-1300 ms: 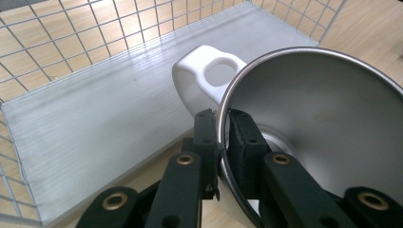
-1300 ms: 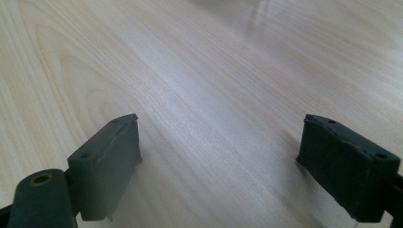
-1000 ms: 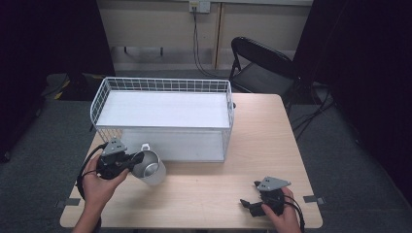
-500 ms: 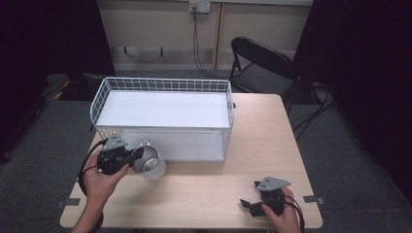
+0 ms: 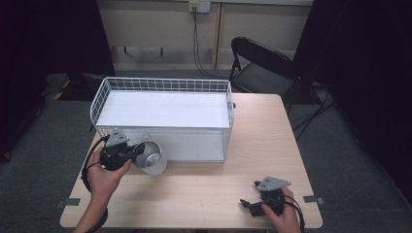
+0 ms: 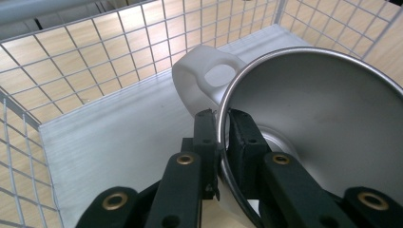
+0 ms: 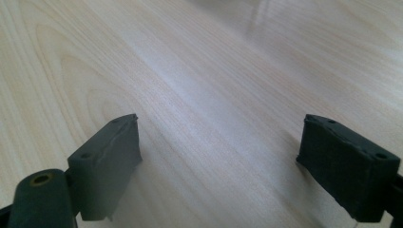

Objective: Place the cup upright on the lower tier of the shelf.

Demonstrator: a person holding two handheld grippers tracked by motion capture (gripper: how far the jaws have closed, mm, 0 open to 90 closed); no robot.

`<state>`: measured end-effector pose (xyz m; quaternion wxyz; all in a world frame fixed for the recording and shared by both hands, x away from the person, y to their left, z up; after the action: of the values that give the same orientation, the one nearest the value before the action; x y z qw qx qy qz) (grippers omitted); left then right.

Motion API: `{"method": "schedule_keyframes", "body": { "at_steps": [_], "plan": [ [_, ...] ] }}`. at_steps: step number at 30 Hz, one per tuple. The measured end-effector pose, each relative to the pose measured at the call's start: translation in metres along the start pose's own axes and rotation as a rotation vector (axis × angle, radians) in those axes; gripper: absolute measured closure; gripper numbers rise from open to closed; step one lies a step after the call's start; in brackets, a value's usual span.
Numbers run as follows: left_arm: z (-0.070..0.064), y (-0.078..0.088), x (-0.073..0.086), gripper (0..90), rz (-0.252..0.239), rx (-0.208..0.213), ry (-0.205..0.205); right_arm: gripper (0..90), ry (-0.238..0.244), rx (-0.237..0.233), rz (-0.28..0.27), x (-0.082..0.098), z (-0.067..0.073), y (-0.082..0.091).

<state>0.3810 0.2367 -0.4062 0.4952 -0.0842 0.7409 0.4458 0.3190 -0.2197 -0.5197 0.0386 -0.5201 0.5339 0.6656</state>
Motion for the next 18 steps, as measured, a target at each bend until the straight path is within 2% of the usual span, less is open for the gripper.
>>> {"method": "schedule_keyframes", "body": {
  "at_steps": [5, 18],
  "plan": [
    [0.001, -0.004, -0.001, 82.3, 0.007, -0.010, 0.000, 13.1, 0.001, -0.002, -0.001, 0.000, 0.000, 0.000],
    [0.001, -0.011, -0.003, 82.3, -0.005, -0.078, -0.004, 13.1, 0.002, -0.002, -0.001, 0.000, 0.000, 0.000]
  ]
}}
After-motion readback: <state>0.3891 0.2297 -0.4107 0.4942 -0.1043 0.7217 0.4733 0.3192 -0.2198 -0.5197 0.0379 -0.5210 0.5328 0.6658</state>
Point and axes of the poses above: each handheld gripper's, and its own axes: y roughly backward along the jaws, x roughly out of its underside, z roughly to its left, the point moved 2 cm from there along -y, roughly forward along the jaws, and after that the axes turned 10 degrees about x, right-handed, at the moved point
